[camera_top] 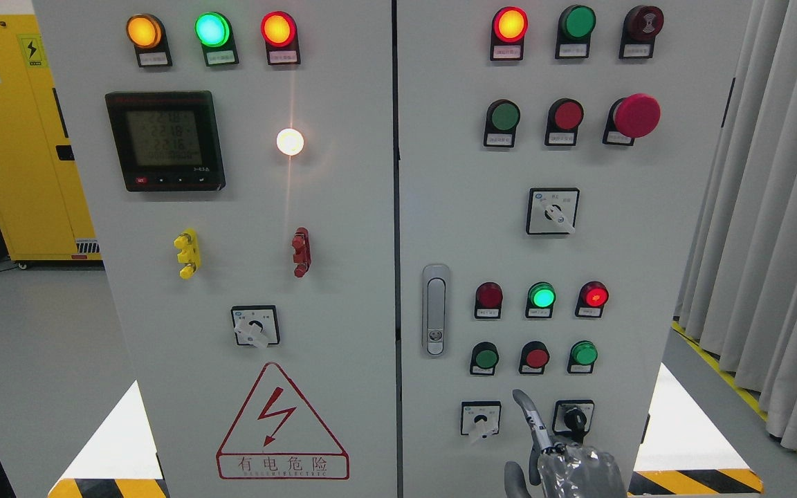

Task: Press green start button
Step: 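Raise the right hand toward the green button in the lowest button row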

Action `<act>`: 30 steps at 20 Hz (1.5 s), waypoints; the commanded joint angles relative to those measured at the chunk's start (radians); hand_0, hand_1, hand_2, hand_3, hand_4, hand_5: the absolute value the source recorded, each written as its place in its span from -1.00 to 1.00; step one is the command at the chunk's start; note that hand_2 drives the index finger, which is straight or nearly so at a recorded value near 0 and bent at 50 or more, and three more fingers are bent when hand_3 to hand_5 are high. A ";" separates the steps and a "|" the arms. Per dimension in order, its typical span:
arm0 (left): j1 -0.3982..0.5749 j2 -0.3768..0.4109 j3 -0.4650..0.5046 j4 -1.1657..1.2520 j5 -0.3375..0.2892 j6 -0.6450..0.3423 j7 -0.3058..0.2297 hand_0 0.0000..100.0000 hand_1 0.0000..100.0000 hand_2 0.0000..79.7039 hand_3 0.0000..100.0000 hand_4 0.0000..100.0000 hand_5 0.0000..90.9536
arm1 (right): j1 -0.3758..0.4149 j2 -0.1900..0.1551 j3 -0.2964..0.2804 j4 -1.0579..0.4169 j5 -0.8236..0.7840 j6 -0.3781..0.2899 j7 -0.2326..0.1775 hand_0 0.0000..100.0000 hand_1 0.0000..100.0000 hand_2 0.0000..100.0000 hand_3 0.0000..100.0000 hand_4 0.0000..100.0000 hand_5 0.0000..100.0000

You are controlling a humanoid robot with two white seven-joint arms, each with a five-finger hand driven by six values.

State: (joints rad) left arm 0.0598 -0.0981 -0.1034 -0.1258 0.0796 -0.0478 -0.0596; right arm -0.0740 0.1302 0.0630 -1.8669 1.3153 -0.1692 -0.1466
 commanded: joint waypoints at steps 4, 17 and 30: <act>0.000 0.000 0.001 0.000 -0.001 0.000 0.000 -0.76 0.11 -1.00 -1.00 -1.00 -1.00 | -0.066 -0.001 0.024 0.040 0.035 0.002 0.005 0.32 0.82 -1.00 1.00 1.00 1.00; 0.000 0.000 -0.001 0.000 -0.001 0.000 0.000 -0.76 0.11 -1.00 -1.00 -1.00 -1.00 | -0.098 0.000 0.038 0.095 0.030 0.000 0.024 0.54 0.82 -1.00 1.00 1.00 1.00; 0.000 0.000 0.001 0.000 0.000 0.000 0.000 -0.76 0.11 -1.00 -1.00 -1.00 -1.00 | -0.118 0.002 0.037 0.130 0.022 0.000 0.033 0.52 0.81 -1.00 1.00 1.00 1.00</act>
State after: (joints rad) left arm 0.0598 -0.0981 -0.1034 -0.1258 0.0797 -0.0478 -0.0646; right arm -0.1841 0.1302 0.0976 -1.7676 1.3411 -0.1689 -0.1164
